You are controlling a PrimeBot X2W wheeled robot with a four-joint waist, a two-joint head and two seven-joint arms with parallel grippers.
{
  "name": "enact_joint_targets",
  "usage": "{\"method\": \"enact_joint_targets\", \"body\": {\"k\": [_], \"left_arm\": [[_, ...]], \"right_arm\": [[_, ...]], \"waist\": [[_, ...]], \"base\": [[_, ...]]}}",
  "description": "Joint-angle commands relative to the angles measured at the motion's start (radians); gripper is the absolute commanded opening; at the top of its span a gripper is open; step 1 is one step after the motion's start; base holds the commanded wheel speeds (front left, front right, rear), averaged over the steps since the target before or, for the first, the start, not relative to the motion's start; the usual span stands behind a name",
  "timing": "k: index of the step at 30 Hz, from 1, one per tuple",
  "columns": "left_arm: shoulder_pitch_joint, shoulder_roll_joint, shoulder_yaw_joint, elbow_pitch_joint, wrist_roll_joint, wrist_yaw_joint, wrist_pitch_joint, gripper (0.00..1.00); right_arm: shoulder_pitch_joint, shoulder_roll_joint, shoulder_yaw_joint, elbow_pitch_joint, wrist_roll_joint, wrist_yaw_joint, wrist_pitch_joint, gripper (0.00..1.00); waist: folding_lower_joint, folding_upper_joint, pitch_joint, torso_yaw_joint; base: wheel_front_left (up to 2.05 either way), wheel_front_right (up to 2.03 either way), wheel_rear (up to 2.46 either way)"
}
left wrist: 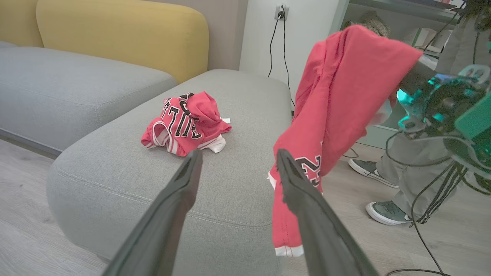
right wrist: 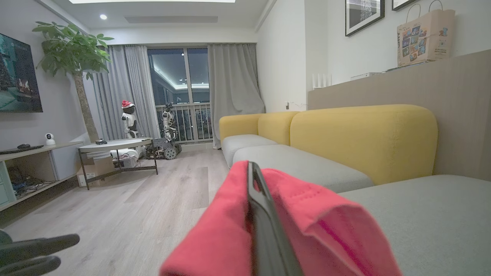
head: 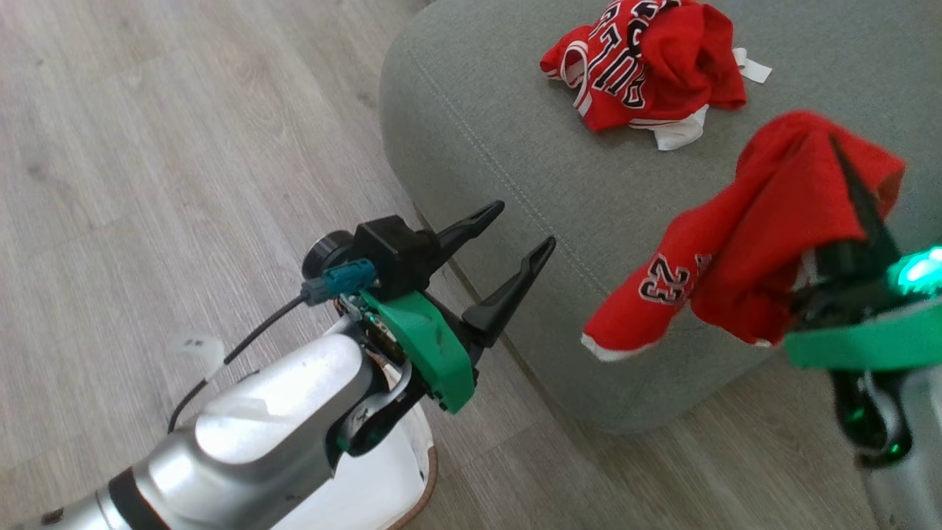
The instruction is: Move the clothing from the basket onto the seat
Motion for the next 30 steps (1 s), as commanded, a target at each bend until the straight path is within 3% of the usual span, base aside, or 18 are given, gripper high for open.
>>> {"method": "enact_joint_targets", "body": {"k": [1,9,18,25,30], "left_arm": [[-0.069,0.022,0.042,-0.025,0.009,0.003,-0.012,1.00],[-0.107,0.018,0.031,-0.041,0.038,-0.004,-0.014,1.00],[-0.179,0.003,0.007,-0.056,0.071,-0.020,0.029,1.00],[-0.247,-0.002,-0.003,-0.071,0.093,-0.034,0.070,1.00],[-0.285,-0.004,-0.005,-0.075,0.105,-0.042,0.085,1.00]], "right_arm": [[-0.068,-0.024,0.001,-0.043,0.003,0.000,0.005,0.00],[-0.279,-0.117,-0.083,0.001,0.066,0.000,0.062,0.00],[-0.527,-0.279,-0.159,0.209,0.092,0.000,0.073,0.00],[-0.683,-0.364,-0.205,0.420,-0.006,0.000,0.064,0.00],[-0.783,-0.368,-0.190,0.575,-0.113,0.000,0.072,0.00]], "waist": [[0.0000,-0.0001,0.006,0.003],[0.0000,-0.0001,0.090,0.045],[0.0000,-0.0001,0.241,0.104],[0.0000,-0.0001,0.377,0.153],[0.0000,-0.0001,0.452,0.195]], "base": [[0.00,0.00,0.00],[0.00,0.00,0.00],[0.00,0.00,0.00],[0.00,0.00,0.00],[0.00,0.00,0.00]]}}
